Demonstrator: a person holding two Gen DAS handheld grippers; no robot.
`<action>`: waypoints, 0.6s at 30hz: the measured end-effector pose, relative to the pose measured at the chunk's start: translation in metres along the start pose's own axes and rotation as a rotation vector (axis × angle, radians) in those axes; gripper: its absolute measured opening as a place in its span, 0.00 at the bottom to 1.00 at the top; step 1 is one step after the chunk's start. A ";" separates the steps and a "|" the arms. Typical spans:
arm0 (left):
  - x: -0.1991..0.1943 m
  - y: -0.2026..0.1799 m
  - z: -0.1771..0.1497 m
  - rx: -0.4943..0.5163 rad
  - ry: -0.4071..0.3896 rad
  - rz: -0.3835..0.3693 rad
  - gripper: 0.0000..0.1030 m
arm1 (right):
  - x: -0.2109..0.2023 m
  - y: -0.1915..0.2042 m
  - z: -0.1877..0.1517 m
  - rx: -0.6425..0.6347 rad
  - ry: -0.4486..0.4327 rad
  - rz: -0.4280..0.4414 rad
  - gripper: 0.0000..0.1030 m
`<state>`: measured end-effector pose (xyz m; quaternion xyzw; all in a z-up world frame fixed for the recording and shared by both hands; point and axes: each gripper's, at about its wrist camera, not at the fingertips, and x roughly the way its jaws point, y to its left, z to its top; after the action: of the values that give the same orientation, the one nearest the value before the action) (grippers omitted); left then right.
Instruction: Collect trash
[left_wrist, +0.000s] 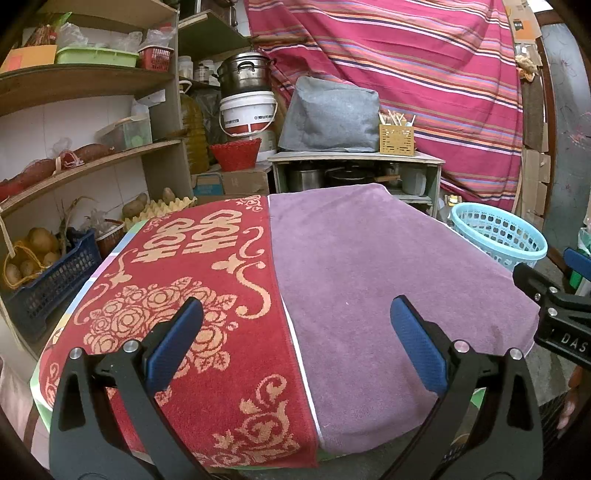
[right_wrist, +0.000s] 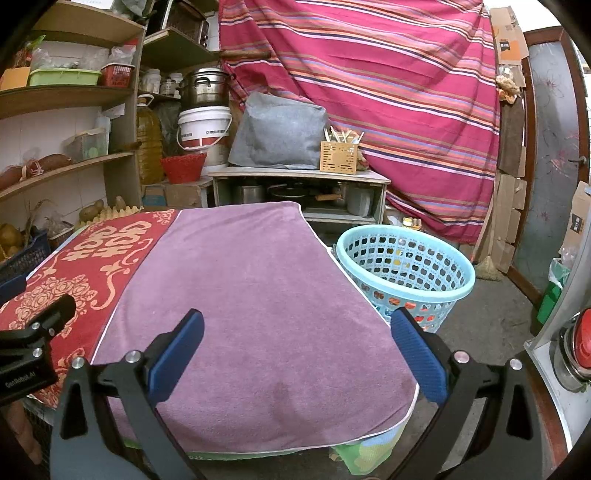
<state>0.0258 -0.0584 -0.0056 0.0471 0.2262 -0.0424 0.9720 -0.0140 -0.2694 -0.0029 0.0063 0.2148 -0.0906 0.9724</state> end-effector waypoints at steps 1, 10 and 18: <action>0.000 0.000 0.000 0.000 0.000 0.001 0.95 | 0.000 -0.001 0.001 0.000 0.000 0.001 0.96; -0.001 0.003 0.002 -0.003 -0.006 0.007 0.95 | 0.000 0.000 0.001 0.000 -0.007 0.004 0.96; -0.001 0.005 0.002 -0.007 -0.006 0.009 0.95 | -0.001 0.003 0.001 -0.001 -0.009 0.011 0.96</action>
<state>0.0268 -0.0534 -0.0030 0.0446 0.2230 -0.0373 0.9731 -0.0138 -0.2662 -0.0014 0.0069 0.2101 -0.0850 0.9739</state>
